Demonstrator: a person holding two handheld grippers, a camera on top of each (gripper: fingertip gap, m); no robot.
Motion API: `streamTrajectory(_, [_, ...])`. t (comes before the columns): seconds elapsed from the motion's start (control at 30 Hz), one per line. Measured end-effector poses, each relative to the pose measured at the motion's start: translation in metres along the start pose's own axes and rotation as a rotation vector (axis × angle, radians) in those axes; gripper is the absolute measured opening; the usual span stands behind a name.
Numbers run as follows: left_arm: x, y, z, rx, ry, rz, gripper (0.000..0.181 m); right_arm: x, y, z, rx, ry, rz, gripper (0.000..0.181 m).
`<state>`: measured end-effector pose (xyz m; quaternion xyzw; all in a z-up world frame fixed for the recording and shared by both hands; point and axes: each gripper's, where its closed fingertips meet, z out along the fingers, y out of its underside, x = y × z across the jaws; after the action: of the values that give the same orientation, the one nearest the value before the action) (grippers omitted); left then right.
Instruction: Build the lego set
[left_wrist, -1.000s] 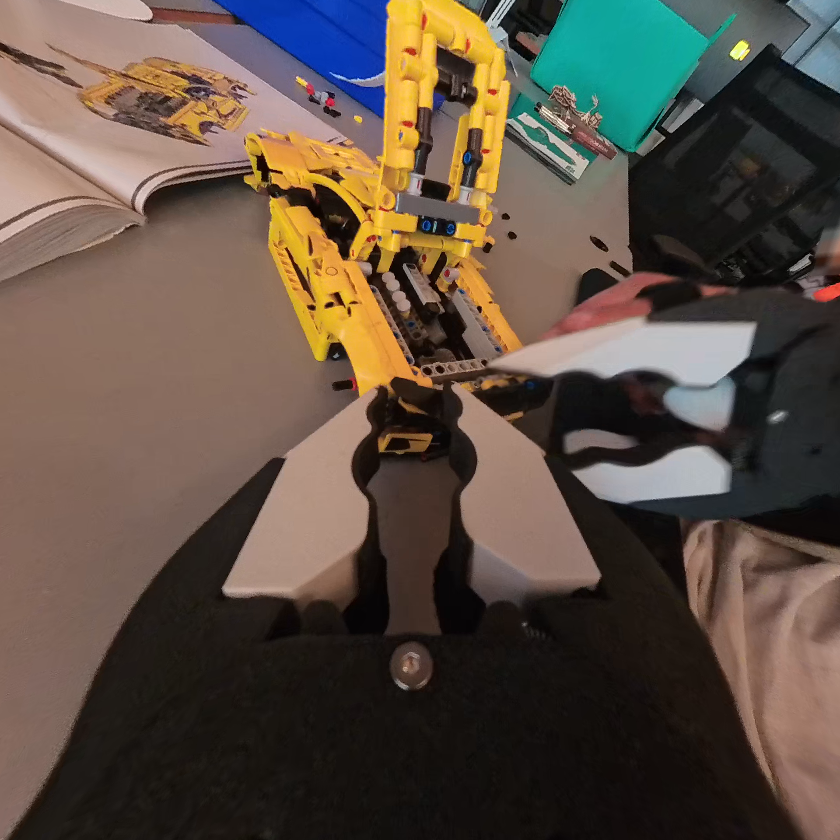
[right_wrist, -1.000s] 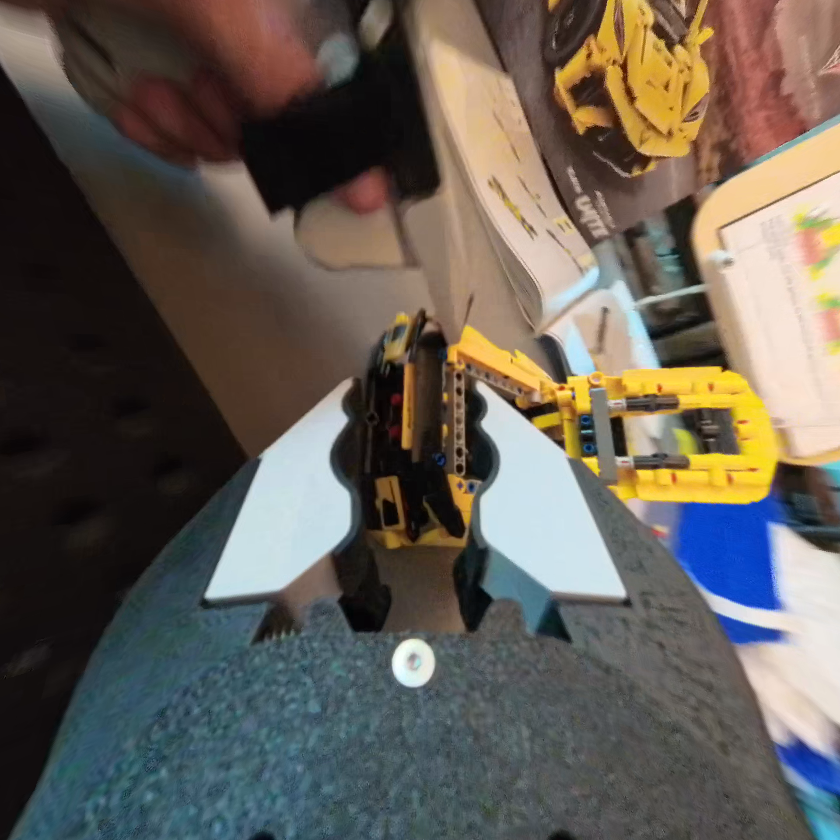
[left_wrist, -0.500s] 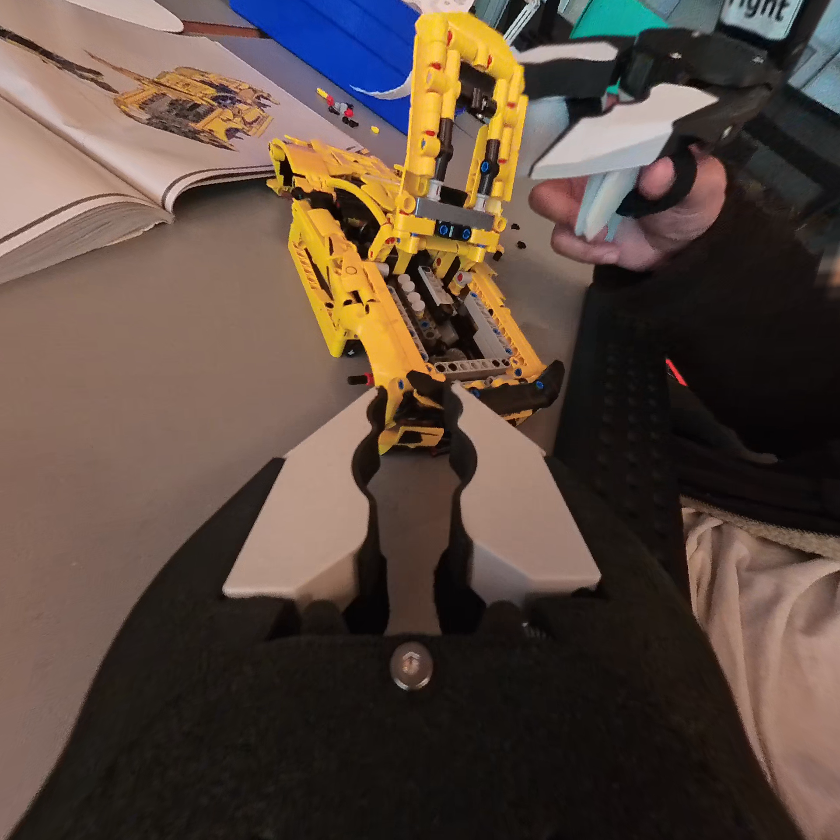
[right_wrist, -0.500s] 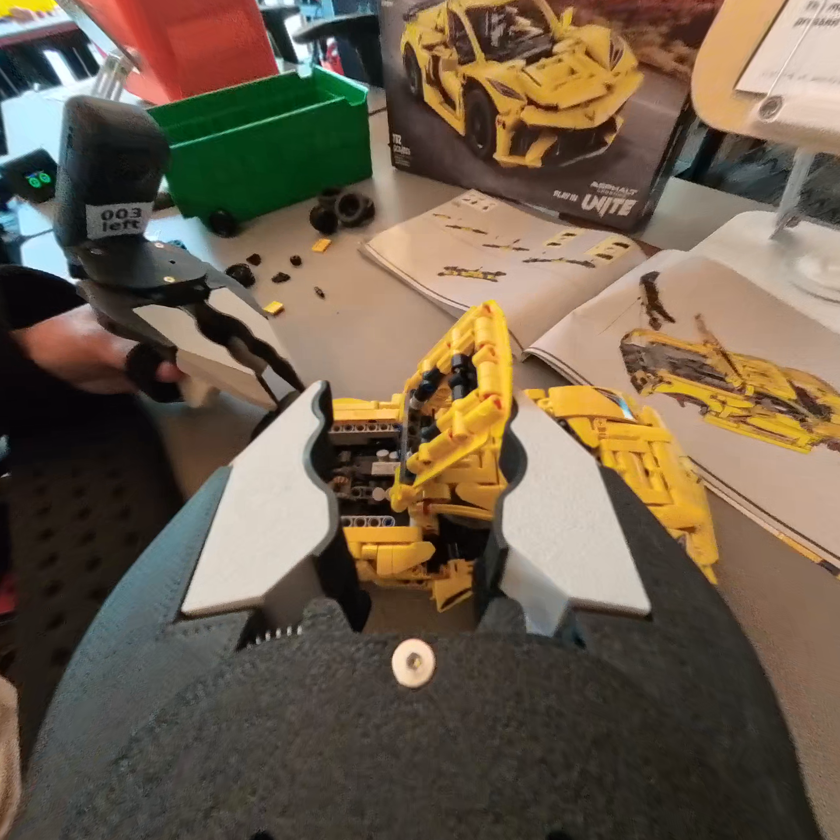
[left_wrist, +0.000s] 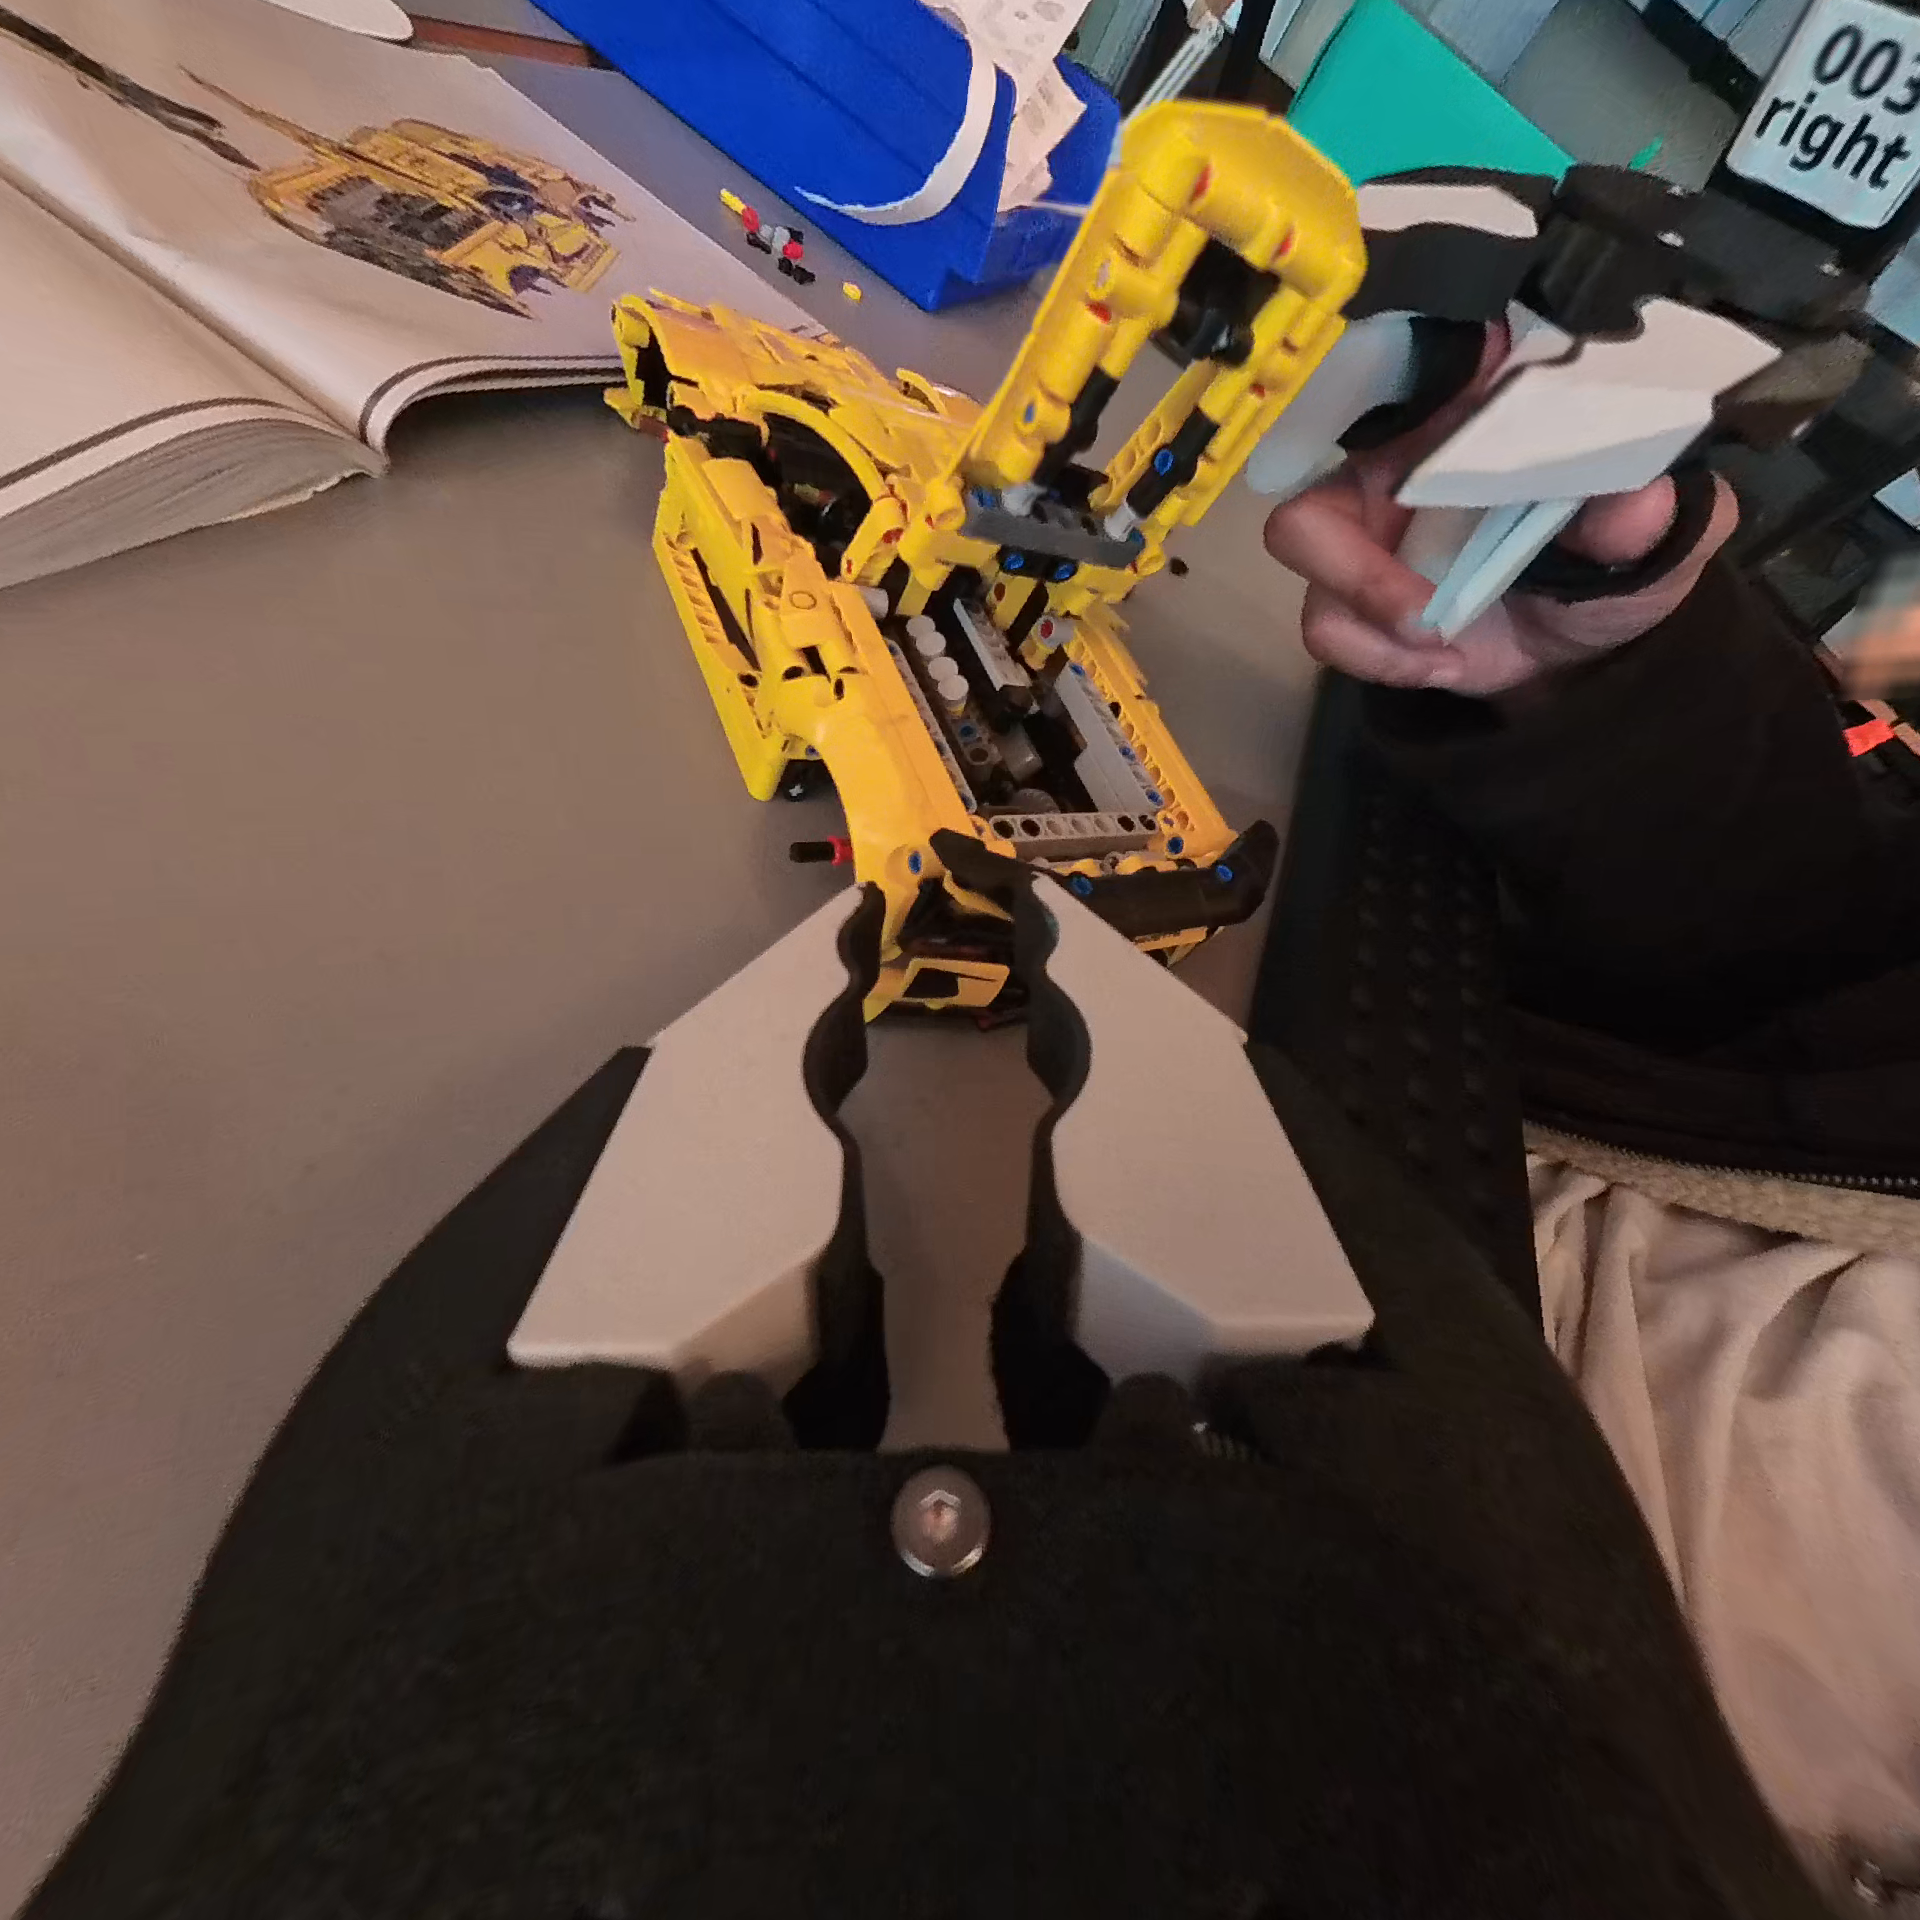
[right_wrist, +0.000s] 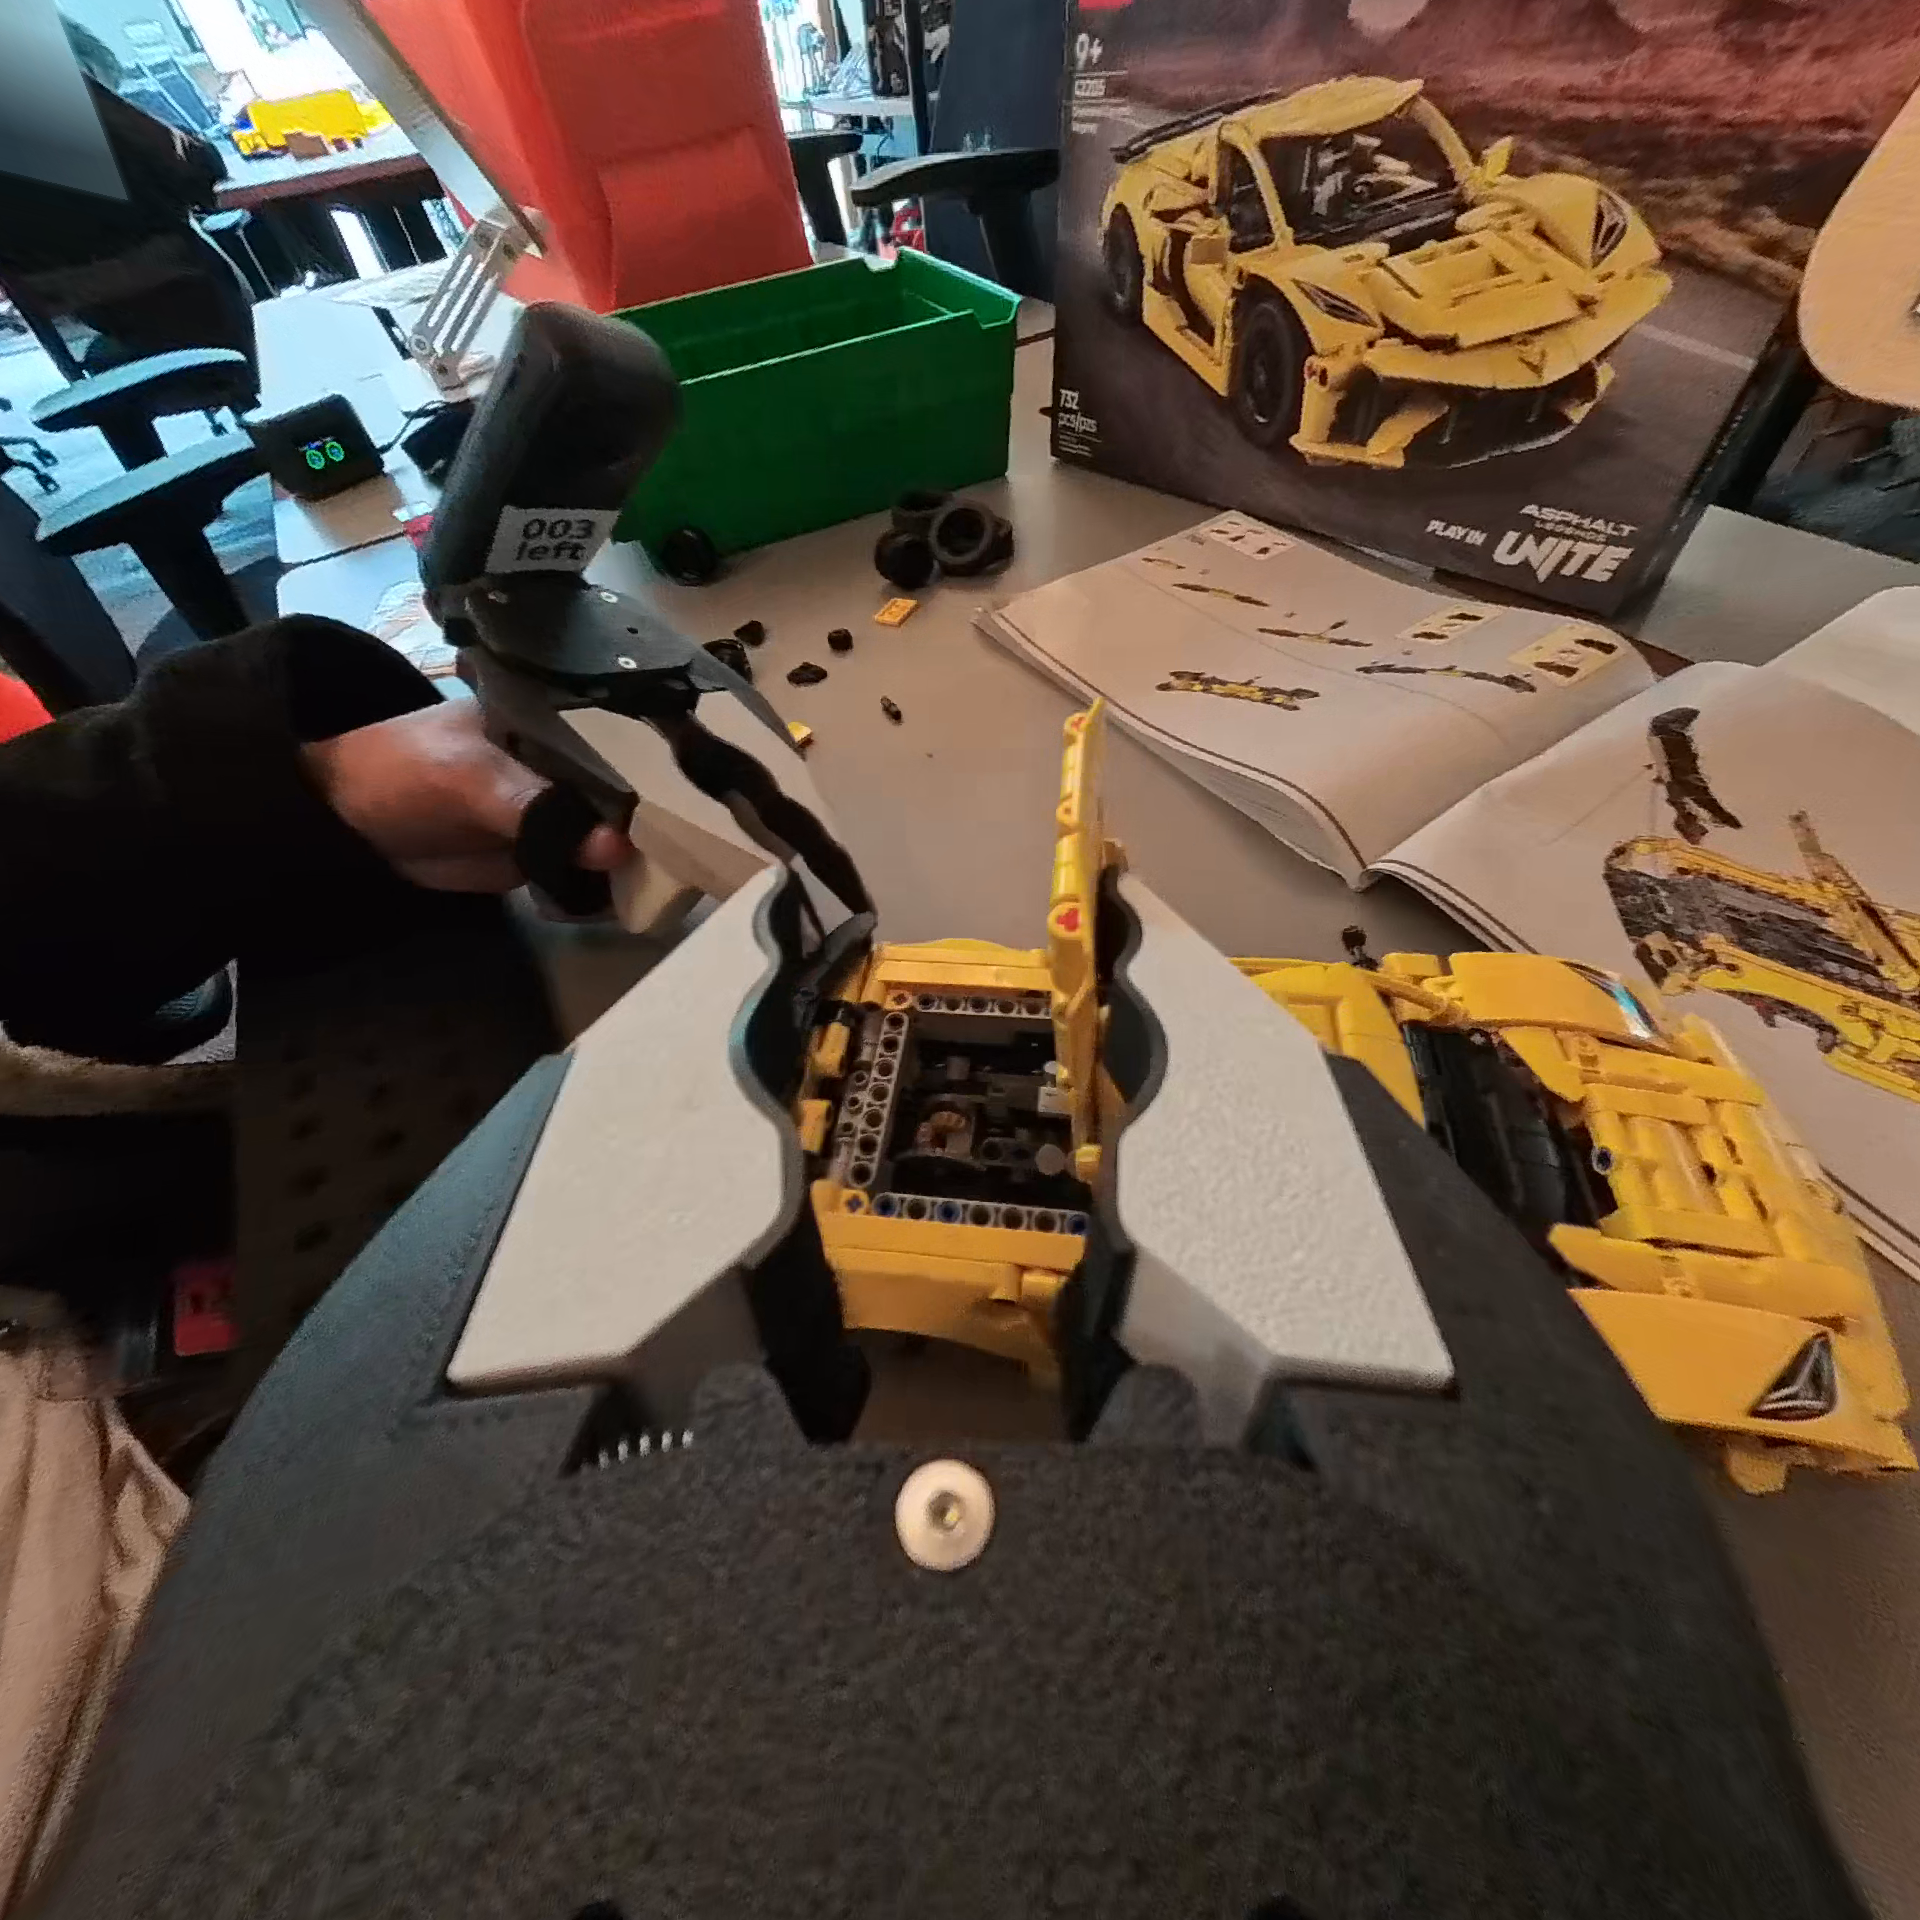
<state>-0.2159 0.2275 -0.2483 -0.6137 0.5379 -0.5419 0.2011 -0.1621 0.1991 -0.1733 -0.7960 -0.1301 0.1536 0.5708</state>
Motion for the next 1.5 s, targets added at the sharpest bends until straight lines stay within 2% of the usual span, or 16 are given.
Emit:
streamTrajectory(0.17, [0.000,0.000,0.000,0.001,0.000,0.001,0.025,-0.016,0.009,0.002,-0.038,-0.003,-0.062,0.054])
streamTrajectory(0.53, [-0.001,-0.001,-0.001,0.004,-0.020,0.016,0.024,-0.063,0.047,0.007,-0.190,-0.101,-0.141,0.068])
streamTrajectory(0.87, [0.001,-0.001,0.000,0.000,-0.008,0.015,0.024,-0.064,0.091,0.018,-0.376,-0.041,-0.276,0.076])
streamTrajectory(1.0, [0.001,-0.001,0.000,0.000,-0.009,0.018,0.024,-0.065,0.092,0.017,-0.386,-0.035,-0.302,0.078])
streamTrajectory(1.1, [0.002,-0.003,-0.001,0.010,-0.011,0.027,0.024,-0.062,0.079,0.007,-0.329,-0.039,-0.271,0.078])
streamTrajectory(1.17, [0.004,-0.009,-0.005,0.045,-0.011,0.044,0.027,-0.052,0.067,-0.008,-0.279,-0.034,-0.232,0.079])
streamTrajectory(1.27, [0.005,-0.014,-0.011,0.080,-0.078,0.082,0.037,-0.015,0.049,-0.038,-0.192,0.020,-0.152,0.077])
streamTrajectory(1.37, [0.024,-0.004,-0.007,0.025,-0.131,0.142,0.058,0.037,0.029,-0.069,-0.043,0.090,-0.058,0.072])
streamTrajectory(1.4, [0.026,0.001,-0.005,-0.013,-0.194,0.192,0.062,0.058,0.025,-0.078,-0.022,0.128,-0.023,0.070])
streamTrajectory(1.5, [0.032,0.008,0.009,-0.099,-0.350,0.300,0.081,0.132,0.040,-0.087,-0.088,0.240,0.076,0.072])
